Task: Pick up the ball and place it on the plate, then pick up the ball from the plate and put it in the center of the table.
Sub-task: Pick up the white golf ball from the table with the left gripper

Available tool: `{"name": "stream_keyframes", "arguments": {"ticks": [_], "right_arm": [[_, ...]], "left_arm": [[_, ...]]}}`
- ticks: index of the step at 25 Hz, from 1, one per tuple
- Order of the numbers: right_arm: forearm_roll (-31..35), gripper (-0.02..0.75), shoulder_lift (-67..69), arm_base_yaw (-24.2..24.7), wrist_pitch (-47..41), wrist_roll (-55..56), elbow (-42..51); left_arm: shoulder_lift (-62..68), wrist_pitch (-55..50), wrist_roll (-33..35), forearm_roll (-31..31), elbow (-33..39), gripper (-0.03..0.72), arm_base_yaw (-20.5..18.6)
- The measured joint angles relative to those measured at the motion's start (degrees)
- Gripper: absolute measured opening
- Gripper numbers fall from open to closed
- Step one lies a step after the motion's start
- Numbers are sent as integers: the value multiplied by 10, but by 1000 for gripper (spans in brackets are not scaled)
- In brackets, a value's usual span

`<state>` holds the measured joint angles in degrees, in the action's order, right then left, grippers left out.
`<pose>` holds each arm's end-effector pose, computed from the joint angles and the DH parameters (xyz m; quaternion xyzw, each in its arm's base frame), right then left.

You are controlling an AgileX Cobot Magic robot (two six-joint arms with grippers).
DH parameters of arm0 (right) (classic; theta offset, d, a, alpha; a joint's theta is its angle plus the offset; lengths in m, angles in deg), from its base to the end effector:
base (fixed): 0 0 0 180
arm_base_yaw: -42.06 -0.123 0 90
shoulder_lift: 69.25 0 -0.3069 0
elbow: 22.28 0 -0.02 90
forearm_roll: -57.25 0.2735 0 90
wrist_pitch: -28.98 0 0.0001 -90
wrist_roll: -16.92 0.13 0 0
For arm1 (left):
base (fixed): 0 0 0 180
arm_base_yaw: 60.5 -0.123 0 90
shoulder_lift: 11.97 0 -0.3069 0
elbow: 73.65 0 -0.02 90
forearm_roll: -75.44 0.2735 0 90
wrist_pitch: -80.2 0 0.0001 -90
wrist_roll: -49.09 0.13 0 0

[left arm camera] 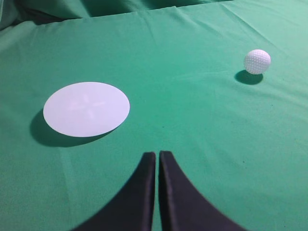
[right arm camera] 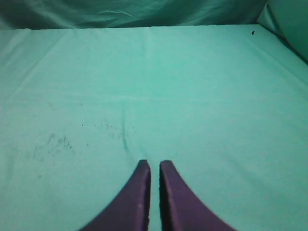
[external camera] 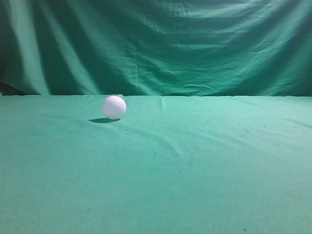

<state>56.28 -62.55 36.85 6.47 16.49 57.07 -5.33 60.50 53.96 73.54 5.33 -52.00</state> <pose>0.0896 0.0073 0.1561 -0.0444 0.8106 0.0172 0.5836 0.0905 -0.0150 0.1649 0.0836 0.7906 -0.0331 0.6057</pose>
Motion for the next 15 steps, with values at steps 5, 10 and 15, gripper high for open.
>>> {"name": "stream_keyframes", "arguments": {"ticks": [5, 10, 15], "right_arm": [[0, 65, 0, 0, 0, 0, 0], [1, 65, 0, 0, 0, 0, 0], [1, 65, 0, 0, 0, 0, 0]], "left_arm": [[0, 0, 0, 0, 0, 0, 0], [0, 0, 0, 0, 0, 0, 0], [0, 0, 0, 0, 0, 0, 0]]}}
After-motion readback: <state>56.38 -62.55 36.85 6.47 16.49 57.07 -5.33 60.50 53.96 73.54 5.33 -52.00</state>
